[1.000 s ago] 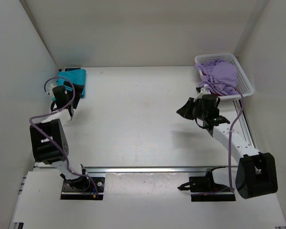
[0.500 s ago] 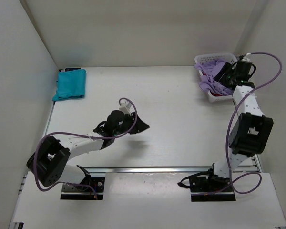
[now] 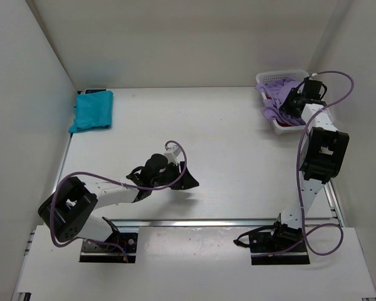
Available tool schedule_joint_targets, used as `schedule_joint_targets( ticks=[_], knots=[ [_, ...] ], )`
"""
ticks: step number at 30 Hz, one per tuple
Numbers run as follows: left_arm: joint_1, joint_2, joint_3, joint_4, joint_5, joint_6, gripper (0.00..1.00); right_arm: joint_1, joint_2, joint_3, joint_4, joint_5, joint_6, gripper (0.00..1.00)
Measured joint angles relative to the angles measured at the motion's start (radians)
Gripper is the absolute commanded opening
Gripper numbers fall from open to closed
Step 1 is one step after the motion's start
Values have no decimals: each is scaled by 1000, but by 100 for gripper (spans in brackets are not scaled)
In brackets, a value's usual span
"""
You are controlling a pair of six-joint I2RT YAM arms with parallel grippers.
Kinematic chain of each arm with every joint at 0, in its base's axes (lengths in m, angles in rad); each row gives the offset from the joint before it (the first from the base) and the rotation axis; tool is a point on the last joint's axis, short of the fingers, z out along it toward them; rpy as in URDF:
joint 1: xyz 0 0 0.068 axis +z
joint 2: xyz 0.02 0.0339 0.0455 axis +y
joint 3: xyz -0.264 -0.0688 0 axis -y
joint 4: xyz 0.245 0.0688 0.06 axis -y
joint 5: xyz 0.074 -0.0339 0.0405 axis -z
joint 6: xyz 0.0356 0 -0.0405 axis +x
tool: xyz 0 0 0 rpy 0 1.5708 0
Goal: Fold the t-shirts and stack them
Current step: Grab crumpled tshirt from bin with the right arm, then move the tshirt to the center of the board
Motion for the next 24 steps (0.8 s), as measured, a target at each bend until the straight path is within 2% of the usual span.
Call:
schedule_joint_targets(
  ticks=[1,3,7,12,17,20,24],
  knots=[
    [1,8,0,5,5,-2,55,7,2,4,-2,6,-7,24],
    [5,18,0,10,9,-3,55,20,2,10,-5,22,-17,13],
    [5,19,0,10,10,-3,56,39,-9,2,-2,59,-21,1],
    [0,23,20,3,16,-3,57,55,-130,-44,-18,135,-40,0],
    [-10,24,62,-3,24,-5,57,110,-406,-44,-25,187,-71,0],
    [8,14,77,-12,36,-13,57,172,-562,7,-25,153,-73,0],
    [80,-29,78,-24,48,-42,58,260,-669,139,-29,26,-55,0]
  ],
)
